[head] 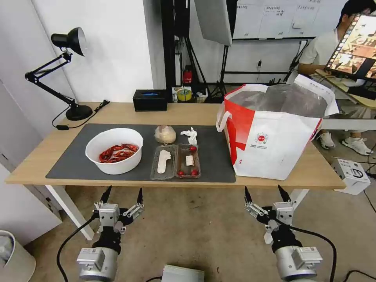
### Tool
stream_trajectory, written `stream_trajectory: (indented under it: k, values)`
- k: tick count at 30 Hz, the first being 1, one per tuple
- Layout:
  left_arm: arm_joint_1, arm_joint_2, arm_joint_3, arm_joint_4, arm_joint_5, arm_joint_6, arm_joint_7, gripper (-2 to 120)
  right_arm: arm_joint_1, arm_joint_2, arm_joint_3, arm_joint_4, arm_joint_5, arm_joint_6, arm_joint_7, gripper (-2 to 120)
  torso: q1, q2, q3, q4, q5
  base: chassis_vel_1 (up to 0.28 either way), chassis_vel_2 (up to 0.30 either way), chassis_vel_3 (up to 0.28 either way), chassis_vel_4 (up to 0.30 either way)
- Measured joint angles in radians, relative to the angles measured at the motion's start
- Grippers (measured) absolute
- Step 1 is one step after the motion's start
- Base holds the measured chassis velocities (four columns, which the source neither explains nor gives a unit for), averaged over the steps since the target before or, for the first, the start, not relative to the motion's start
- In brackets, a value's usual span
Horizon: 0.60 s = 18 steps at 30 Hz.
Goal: Pick up the trash from the table and place it into the takeout bag.
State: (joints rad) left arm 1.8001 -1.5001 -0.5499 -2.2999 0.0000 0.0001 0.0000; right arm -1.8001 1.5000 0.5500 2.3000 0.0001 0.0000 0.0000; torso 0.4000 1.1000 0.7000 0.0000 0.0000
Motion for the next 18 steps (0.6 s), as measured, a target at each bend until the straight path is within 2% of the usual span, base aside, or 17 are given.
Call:
stream_trajectory:
  k: [5, 8, 10, 11, 12, 14, 15, 16, 17, 18]
  values:
    - [-0.003, 0.006, -0.001, 0.001, -0.014, 0.001, -0.004, 100, 0.000, -0.005, 0.003, 0.000, 0.005, -0.002, 0.001, 100, 0.000, 0.000, 0.000, 0.0001, -0.0001, 0.000, 0.000, 0.000, 0.000]
    - [-0.017, 0.037, -0.008, 0.006, -0.072, 0.017, -0.027, 100, 0.000, -0.023, 0.012, 0.000, 0.021, -0.009, 0.006, 100, 0.000, 0.000, 0.000, 0.0000, 0.0003, 0.000, 0.000, 0.000, 0.000]
    - [-0.041, 0.085, -0.019, 0.015, -0.165, 0.043, -0.063, 100, -0.004, -0.106, 0.063, -0.004, 0.102, -0.052, 0.032, 100, 0.000, 0.000, 0.000, 0.0000, -0.0001, 0.000, 0.000, 0.000, 0.000]
    - [-0.041, 0.085, -0.019, 0.015, -0.165, 0.043, -0.063, 100, -0.004, -0.106, 0.063, -0.004, 0.102, -0.052, 0.032, 100, 0.000, 0.000, 0.000, 0.0000, -0.0001, 0.000, 0.000, 0.000, 0.000]
    - [-0.051, 0.106, -0.024, 0.019, -0.207, 0.053, -0.079, 100, -0.006, -0.148, 0.089, -0.006, 0.143, -0.074, 0.045, 100, 0.000, 0.000, 0.000, -0.0001, 0.0001, 0.000, 0.000, 0.000, 0.000]
    - [-0.051, 0.106, -0.024, 0.019, -0.207, 0.053, -0.079, 100, -0.006, -0.148, 0.089, -0.006, 0.143, -0.074, 0.045, 100, 0.000, 0.000, 0.000, -0.0001, 0.0001, 0.000, 0.000, 0.000, 0.000]
    - [-0.074, 0.156, -0.035, 0.028, -0.302, 0.080, -0.116, 100, -0.011, -0.248, 0.150, -0.011, 0.242, -0.126, 0.077, 100, 0.000, 0.000, 0.000, -0.0001, 0.0002, 0.000, 0.000, 0.000, 0.000]
    - [-0.084, 0.175, -0.040, 0.032, -0.340, 0.090, -0.130, 100, -0.012, -0.283, 0.171, -0.012, 0.277, -0.145, 0.089, 100, 0.000, 0.000, 0.000, 0.0000, 0.0001, 0.000, 0.000, 0.000, 0.000]
    - [-0.084, 0.175, -0.040, 0.032, -0.340, 0.090, -0.130, 100, -0.012, -0.283, 0.171, -0.012, 0.277, -0.145, 0.089, 100, 0.000, 0.000, 0.000, 0.0000, 0.0001, 0.000, 0.000, 0.000, 0.000]
    - [-0.097, 0.201, -0.046, 0.036, -0.389, 0.103, -0.149, 100, -0.015, -0.337, 0.204, -0.015, 0.329, -0.172, 0.105, 100, 0.000, 0.000, 0.000, 0.0000, 0.0000, 0.000, 0.000, 0.000, 0.000]
